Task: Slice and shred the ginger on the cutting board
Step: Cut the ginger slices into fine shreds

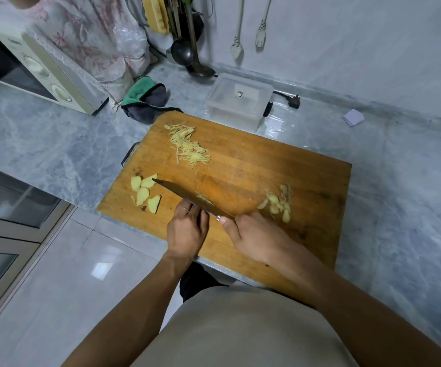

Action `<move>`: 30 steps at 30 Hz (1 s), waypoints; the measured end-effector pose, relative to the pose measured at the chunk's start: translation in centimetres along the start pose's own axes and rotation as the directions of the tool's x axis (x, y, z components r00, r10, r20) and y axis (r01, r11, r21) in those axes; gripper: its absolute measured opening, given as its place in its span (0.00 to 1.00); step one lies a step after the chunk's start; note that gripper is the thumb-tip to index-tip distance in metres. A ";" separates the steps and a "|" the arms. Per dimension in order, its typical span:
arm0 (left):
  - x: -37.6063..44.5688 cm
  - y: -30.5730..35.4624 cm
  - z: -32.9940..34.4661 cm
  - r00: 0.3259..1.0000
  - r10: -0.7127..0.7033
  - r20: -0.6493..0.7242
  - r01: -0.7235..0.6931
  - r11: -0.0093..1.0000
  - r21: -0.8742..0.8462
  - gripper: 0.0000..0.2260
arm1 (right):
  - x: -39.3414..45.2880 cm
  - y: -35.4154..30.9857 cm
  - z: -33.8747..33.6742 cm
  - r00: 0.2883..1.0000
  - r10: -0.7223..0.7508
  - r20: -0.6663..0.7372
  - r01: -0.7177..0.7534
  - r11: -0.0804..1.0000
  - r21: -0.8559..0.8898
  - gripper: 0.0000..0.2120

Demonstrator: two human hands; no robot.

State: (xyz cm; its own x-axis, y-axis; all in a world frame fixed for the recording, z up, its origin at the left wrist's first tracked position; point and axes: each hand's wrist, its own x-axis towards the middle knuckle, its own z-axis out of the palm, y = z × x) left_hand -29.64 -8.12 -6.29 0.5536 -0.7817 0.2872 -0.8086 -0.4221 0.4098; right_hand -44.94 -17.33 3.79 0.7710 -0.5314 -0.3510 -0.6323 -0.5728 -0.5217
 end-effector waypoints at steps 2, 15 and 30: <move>0.0 0.2 -0.1 1.000 -0.025 0.013 0.025 1.000 -0.005 0.06 | -0.1 0.0 0.3 1.000 0.013 0.000 -0.013 1.000 0.010 0.28; 0.0 0.1 -0.1 0.999 -0.014 0.050 0.016 0.999 -0.032 0.14 | 0.0 0.0 -0.1 0.999 0.019 0.036 -0.020 0.999 0.037 0.28; -0.3 -0.4 0.4 1.000 -0.016 0.027 0.018 0.997 -0.078 0.15 | 0.3 -0.1 0.3 0.998 0.025 0.051 -0.028 0.997 0.071 0.29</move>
State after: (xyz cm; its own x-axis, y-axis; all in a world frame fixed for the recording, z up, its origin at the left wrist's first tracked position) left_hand -29.52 -7.93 -6.92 0.5609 -0.7869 0.2572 -0.7805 -0.3991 0.4812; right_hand -44.63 -17.23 3.57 0.7580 -0.5127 -0.4031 -0.6468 -0.5115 -0.5656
